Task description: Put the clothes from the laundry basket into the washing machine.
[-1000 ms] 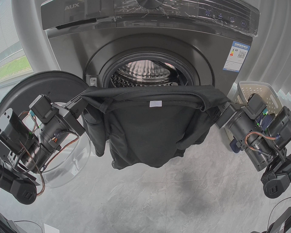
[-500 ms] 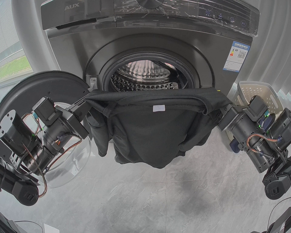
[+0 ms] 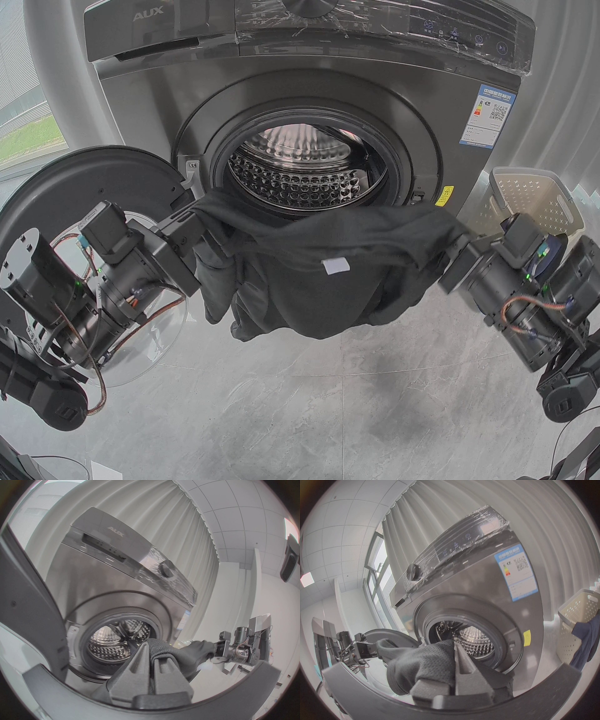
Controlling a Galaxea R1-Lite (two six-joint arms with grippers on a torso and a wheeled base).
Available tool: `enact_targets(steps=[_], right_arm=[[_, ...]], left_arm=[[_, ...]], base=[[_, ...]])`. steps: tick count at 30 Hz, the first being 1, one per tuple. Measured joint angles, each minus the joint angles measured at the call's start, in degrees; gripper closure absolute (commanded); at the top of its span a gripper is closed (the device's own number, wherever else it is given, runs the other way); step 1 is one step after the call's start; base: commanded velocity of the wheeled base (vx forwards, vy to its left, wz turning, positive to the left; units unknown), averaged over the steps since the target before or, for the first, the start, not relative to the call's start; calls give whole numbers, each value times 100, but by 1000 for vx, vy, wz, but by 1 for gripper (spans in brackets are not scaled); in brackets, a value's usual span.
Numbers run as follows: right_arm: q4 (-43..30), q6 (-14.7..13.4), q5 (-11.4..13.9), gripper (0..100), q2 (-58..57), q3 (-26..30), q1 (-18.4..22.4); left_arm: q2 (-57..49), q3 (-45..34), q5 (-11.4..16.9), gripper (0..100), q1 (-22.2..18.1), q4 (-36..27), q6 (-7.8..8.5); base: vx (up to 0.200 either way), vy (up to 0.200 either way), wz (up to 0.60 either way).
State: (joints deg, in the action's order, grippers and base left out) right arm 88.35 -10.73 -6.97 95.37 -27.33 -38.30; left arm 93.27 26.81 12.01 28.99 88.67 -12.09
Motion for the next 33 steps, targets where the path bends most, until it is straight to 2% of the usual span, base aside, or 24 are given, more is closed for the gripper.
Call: enact_targets(steps=[5, 11, 16, 22, 33], right_arm=[[4, -20, 11, 0, 284, 302, -301], [0, 72, 57, 0, 879, 523, -414], [1, 143, 110, 0, 1504, 499, -463], [6, 213, 169, 0, 2308, -146, -486], [6, 277, 189, 0, 3490, -1910, -402]], left_arm=[[205, 263, -22, 100, 380, -2, -9], [529, 775, -46, 100, 516, 0, -16], [697, 952, -46, 100, 695, 1, -16], [745, 994, -40, 100, 931, 6, -16], [627, 819, -5, 100, 1111, 11, -13]], base=[[0, 0, 0], [0, 0, 0], [0, 0, 0], [0, 0, 0], [0, 0, 0]])
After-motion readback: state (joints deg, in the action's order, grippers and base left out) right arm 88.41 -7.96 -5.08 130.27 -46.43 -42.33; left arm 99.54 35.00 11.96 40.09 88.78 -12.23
